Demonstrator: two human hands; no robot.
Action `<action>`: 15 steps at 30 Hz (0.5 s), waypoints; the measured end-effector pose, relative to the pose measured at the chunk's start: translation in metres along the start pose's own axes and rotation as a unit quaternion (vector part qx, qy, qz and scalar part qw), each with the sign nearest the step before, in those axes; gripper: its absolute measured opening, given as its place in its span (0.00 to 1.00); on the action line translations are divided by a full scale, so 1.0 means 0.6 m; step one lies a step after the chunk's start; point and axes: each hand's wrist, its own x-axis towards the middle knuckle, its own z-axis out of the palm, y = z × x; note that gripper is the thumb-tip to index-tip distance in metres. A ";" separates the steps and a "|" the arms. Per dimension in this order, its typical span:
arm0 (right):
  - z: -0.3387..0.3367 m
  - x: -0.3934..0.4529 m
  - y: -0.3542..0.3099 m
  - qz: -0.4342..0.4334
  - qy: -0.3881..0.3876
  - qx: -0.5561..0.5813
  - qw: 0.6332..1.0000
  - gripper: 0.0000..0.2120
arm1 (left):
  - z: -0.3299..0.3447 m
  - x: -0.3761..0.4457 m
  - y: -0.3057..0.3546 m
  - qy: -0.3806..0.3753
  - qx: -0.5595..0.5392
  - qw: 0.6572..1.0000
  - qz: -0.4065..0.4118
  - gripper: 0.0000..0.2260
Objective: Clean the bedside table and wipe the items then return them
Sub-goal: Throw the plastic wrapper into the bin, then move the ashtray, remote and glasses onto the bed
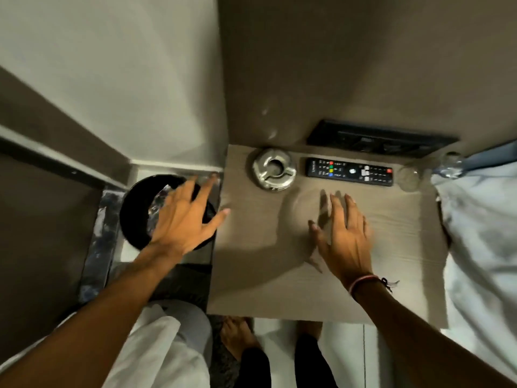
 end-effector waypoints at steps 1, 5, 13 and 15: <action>-0.015 0.019 0.008 0.002 0.005 0.000 1.000 0.34 | -0.005 0.027 0.032 0.004 0.001 1.000 0.029 0.34; -0.093 0.132 0.056 -0.019 -0.007 -0.041 0.999 0.33 | -0.012 0.127 0.161 -0.007 -0.016 0.996 0.090 0.35; -0.108 0.226 0.087 -0.053 -0.129 -0.103 0.985 0.32 | 0.036 0.191 0.220 -0.095 0.049 0.994 -0.007 0.42; -0.094 0.220 0.092 -0.055 -0.101 -0.110 0.987 0.28 | 0.034 0.192 0.225 -0.087 0.040 0.995 -0.013 0.42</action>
